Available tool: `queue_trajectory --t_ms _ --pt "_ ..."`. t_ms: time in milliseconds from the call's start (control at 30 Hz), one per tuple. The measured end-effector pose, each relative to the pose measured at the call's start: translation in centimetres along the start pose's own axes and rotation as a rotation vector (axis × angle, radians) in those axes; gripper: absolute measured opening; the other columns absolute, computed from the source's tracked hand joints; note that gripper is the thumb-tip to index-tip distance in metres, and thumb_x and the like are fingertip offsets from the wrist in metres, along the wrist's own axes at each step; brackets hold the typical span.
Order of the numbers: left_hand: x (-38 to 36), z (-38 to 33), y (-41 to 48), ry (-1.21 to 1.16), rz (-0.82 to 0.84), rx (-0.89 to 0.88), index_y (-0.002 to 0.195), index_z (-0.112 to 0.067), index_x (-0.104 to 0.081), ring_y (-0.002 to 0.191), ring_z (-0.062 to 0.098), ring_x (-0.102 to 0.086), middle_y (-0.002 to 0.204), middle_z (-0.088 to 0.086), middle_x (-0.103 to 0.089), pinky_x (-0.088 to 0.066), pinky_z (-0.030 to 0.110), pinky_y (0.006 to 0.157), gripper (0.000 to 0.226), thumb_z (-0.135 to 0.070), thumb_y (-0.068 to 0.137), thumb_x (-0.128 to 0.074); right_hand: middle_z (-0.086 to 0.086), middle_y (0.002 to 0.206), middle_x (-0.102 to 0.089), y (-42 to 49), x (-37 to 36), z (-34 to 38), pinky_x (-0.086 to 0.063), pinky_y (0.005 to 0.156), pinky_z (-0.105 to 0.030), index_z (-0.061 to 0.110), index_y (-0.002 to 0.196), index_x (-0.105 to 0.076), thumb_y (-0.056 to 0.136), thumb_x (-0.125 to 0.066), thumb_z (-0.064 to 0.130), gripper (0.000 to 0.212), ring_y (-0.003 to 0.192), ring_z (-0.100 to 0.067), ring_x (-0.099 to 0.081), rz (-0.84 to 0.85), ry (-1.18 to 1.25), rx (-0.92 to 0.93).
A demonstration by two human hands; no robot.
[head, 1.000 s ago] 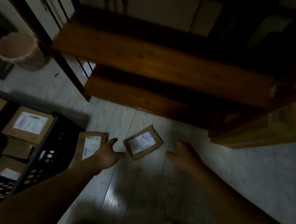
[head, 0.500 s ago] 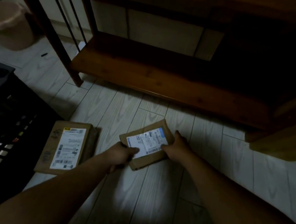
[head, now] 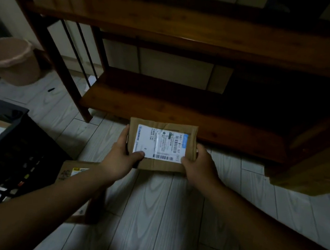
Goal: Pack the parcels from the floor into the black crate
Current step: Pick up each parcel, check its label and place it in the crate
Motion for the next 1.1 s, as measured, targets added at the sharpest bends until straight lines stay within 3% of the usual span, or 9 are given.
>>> queue_trajectory --t_ms 67,233,367,500,567,700,767,900,1100 --pt "0.4 -1.5 -0.5 -0.003 -0.022 -0.056 0.148 -0.034 -0.006 0.116 0.019 -0.054 0.131 -0.002 -0.049 -0.053 0.029 0.088 0.08 -0.002 0.091 -0.053 -0.003 0.132 -0.053 -0.5 0.6 1.2 -0.044 0.072 -0.024 0.022 0.135 -0.043 0.091 -0.059 0.022 0.047 0.111 -0.019 -0.056 -0.034 0.033 0.028" --pt "2.4 -8.6 -5.9 -0.121 -0.145 -0.019 0.147 -0.029 -0.011 0.104 0.007 -0.054 0.122 -0.007 -0.045 -0.049 0.019 0.082 0.072 -0.004 0.092 -0.052 -0.001 0.142 -0.043 -5.3 4.5 8.4 -0.044 0.102 -0.041 0.026 0.144 -0.035 0.093 -0.057 0.027 0.056 0.128 -0.02 -0.044 -0.064 0.086 0.035" --pt "5.9 -16.7 -11.8 -0.128 -0.184 0.038 0.145 -0.029 -0.022 0.098 -0.003 -0.054 0.121 -0.01 -0.051 -0.047 0.015 0.082 0.064 -0.007 0.093 -0.052 -0.002 0.143 -0.037 -11.8 10.0 17.4 -0.036 0.095 -0.025 0.026 0.145 -0.033 0.095 -0.055 0.025 0.055 0.129 -0.019 -0.041 -0.038 0.1 0.006" --pt "11.4 -27.7 -18.3 -0.079 -0.148 0.048 0.147 -0.031 -0.023 0.11 0.006 -0.056 0.126 -0.01 -0.053 -0.045 0.029 0.097 0.063 -0.013 0.094 -0.053 -0.002 0.143 -0.033 -18.9 16.6 27.9 -0.033 0.092 -0.024 0.028 0.146 -0.031 0.095 -0.054 0.024 0.056 0.13 -0.02 -0.039 0.004 0.081 0.002" --pt "14.4 -33.4 -22.0 -0.067 -0.139 0.054 0.146 -0.033 -0.024 0.111 0.008 -0.054 0.126 -0.01 -0.053 -0.045 0.022 0.093 0.061 -0.017 0.094 -0.052 -0.002 0.144 -0.032 -22.7 19.7 33.3 -0.033 0.094 -0.025 0.029 0.146 -0.03 0.095 -0.055 0.025 0.057 0.13 -0.02 -0.038 0.015 0.081 -0.005" --pt "19.2 -42.6 -29.7 -0.051 -0.119 0.028 0.138 -0.036 -0.029 0.094 -0.005 -0.055 0.107 -0.02 -0.054 -0.043 -0.001 0.064 0.053 -0.015 0.095 -0.051 -0.003 0.146 -0.031 -30.4 24.6 42.1 -0.037 0.104 -0.035 0.027 0.148 -0.026 0.094 -0.055 0.027 0.061 0.133 -0.023 -0.037 0.008 0.063 0.007" --pt "21.3 -45.8 -33.2 -0.062 -0.108 0.013 0.133 -0.042 -0.03 0.096 -0.003 -0.057 0.104 -0.024 -0.055 -0.046 0.004 0.068 0.051 -0.014 0.095 -0.05 -0.003 0.144 -0.034 -34.0 26.2 45.3 -0.04 0.104 -0.038 0.029 0.147 -0.028 0.093 -0.056 0.026 0.061 0.13 -0.022 -0.04 -0.002 0.065 0.037" --pt "24.7 -50.2 -39.4 -0.044 -0.162 -0.041 0.136 -0.044 -0.034 0.108 0.014 -0.06 0.115 -0.01 -0.061 -0.049 0.036 0.095 0.05 -0.023 0.094 -0.052 -0.002 0.136 -0.042 -39.9 28.5 49.7 -0.041 0.093 -0.03 0.03 0.145 -0.033 0.092 -0.057 0.025 0.058 0.119 -0.017 -0.047 -0.036 0.068 0.149" --pt "29.0 -53.6 -47.9 -0.067 -0.318 -0.097 0.144 -0.034 -0.029 0.103 0.017 -0.06 0.118 -0.003 -0.056 -0.048 0.041 0.096 0.057 -0.026 0.093 -0.054 0.005 0.144 -0.037 -47.1 29.5 55.1 -0.037 0.103 -0.032 0.036 0.149 -0.021 0.093 -0.056 0.027 0.066 0.13 -0.016 -0.041 0.027 0.091 0.301"
Point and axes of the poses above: each hand's wrist, its own y-axis towards the middle knuckle, its own x-axis out of the back of the hand, z = x × y, the point moved 1 cm from there along y, towards the middle knuckle
